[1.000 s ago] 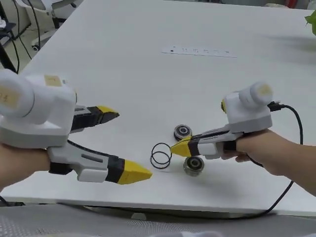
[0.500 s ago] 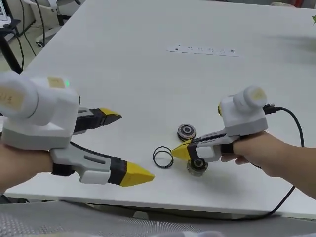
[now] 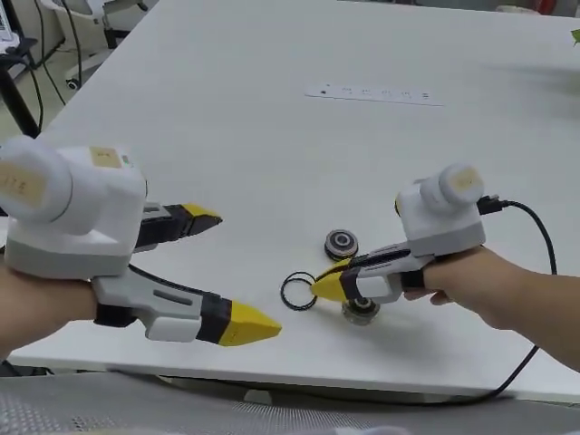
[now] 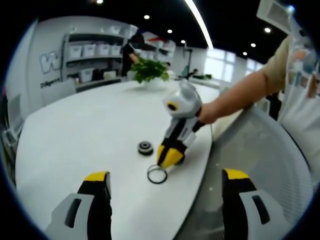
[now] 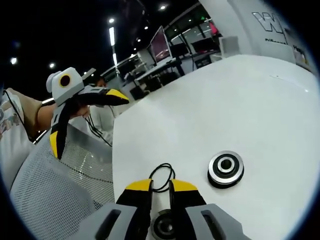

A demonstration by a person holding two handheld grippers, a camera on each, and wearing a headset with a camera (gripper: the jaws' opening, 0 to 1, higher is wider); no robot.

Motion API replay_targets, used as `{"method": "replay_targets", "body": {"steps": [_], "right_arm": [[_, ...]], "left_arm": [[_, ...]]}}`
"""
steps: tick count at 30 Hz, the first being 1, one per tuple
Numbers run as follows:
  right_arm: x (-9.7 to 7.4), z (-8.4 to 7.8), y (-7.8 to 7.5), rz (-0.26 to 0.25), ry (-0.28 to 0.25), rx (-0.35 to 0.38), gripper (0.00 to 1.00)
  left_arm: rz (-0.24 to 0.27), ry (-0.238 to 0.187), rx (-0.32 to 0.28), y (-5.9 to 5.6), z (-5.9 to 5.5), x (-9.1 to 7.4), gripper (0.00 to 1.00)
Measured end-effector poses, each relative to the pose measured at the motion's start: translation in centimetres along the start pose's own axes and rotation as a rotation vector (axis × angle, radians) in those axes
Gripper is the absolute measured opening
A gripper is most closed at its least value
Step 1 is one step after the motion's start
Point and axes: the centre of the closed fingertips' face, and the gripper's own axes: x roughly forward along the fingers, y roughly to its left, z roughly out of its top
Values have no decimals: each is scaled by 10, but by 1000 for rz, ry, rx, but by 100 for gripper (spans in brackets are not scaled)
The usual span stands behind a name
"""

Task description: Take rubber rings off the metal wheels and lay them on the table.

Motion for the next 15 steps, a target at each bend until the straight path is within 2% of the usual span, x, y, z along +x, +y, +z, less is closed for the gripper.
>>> {"method": "replay_targets", "body": {"steps": [5,15], "right_arm": [[-4,3,-2,-14,-16,-3,18],[-14,14,-4,-27,-64,-2,23]], "left_arm": [[-4,1,3,0,1,0,93],[1,3,3,6,4,0,93]]}}
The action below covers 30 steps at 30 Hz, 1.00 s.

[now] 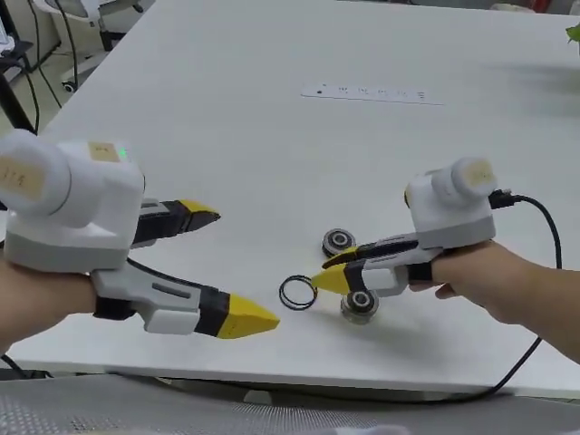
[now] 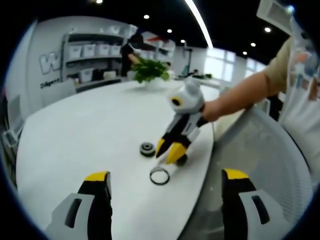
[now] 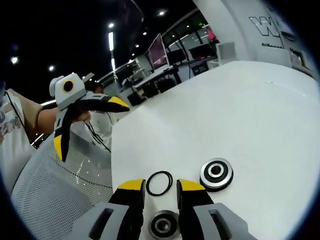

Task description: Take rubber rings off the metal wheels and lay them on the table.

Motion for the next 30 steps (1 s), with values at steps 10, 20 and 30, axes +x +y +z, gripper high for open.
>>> {"method": "replay_targets", "body": {"steps": [10,20,30], "right_arm": [[-12,18,-4,-25,-68,-10,28],[-27,27,-15,-62,-107,-24,29],[-40,27,-31,-111,-121,-32,30]], "left_arm": [[15,-4,10,14,10,2,91],[17,6,36,25,20,12,89],[17,16,87,37,31,28,84]]}}
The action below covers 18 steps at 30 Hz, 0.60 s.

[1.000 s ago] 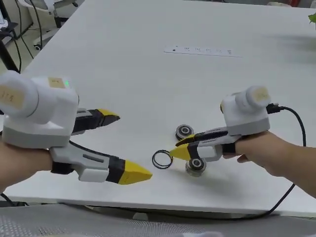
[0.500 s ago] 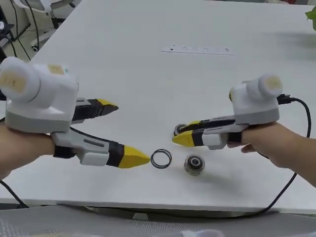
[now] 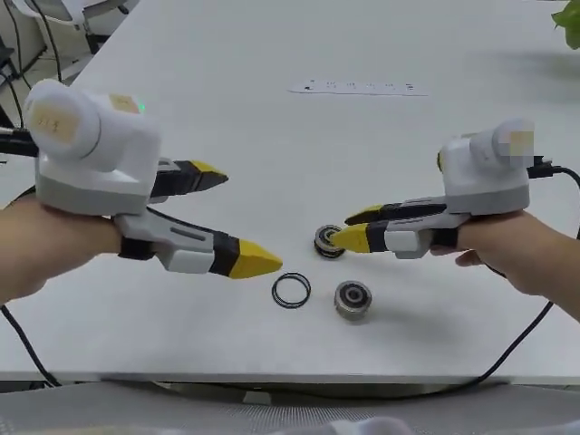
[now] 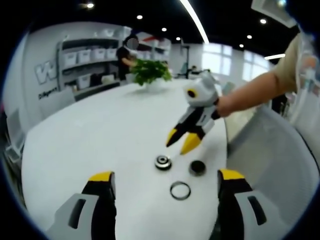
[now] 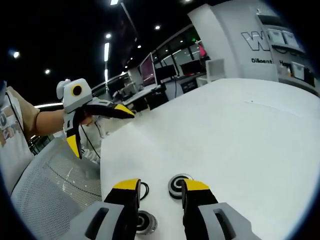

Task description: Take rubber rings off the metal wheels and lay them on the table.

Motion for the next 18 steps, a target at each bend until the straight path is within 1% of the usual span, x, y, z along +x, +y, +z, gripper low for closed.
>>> {"method": "replay_targets", "body": {"steps": [3,10,14,18], "right_arm": [[-2,-1,-4,-10,0,-1,31],[-4,-6,-12,-29,10,-11,31],[-2,-9,-16,-43,15,-12,31],[0,-13,-19,-54,29,-26,31]], "left_arm": [[0,-3,6,4,2,4,81],[-7,6,12,10,4,20,80],[-13,1,7,12,6,27,77],[-16,20,22,17,2,36,75]]}}
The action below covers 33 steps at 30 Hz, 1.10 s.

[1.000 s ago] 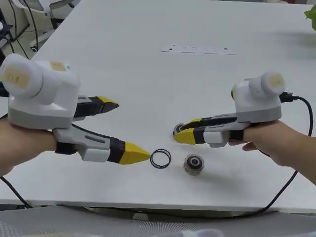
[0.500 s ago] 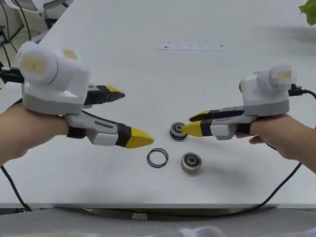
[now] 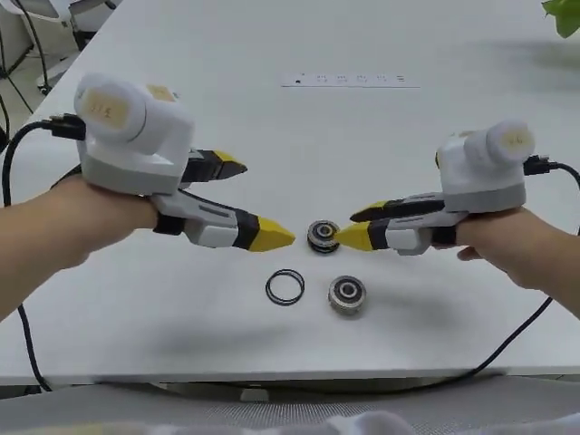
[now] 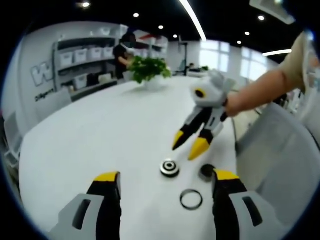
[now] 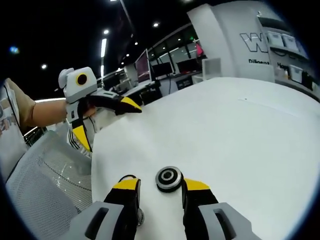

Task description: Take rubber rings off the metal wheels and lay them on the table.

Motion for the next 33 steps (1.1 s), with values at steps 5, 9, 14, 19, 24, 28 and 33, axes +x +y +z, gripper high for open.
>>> {"method": "replay_targets", "body": {"steps": [5,9,14,19,24,28,33], "right_arm": [[3,-6,-3,-11,24,-24,31],[5,-9,-5,-20,33,-38,31],[8,-13,-7,-23,46,-51,30],[10,-16,-9,-27,57,-64,29],[12,-17,-11,-27,61,-64,29],[12,-18,-12,-28,58,-61,29],[13,-20,-11,-25,58,-57,29]], "left_arm": [[-10,12,-4,2,-5,9,73],[-20,44,0,2,-14,19,70],[-35,55,-3,0,-16,27,68],[-45,53,-13,0,-16,35,65],[-54,65,-9,-1,-19,44,61],[-63,68,-16,-1,-20,51,57],[-78,72,-27,-5,-21,58,52]]}}
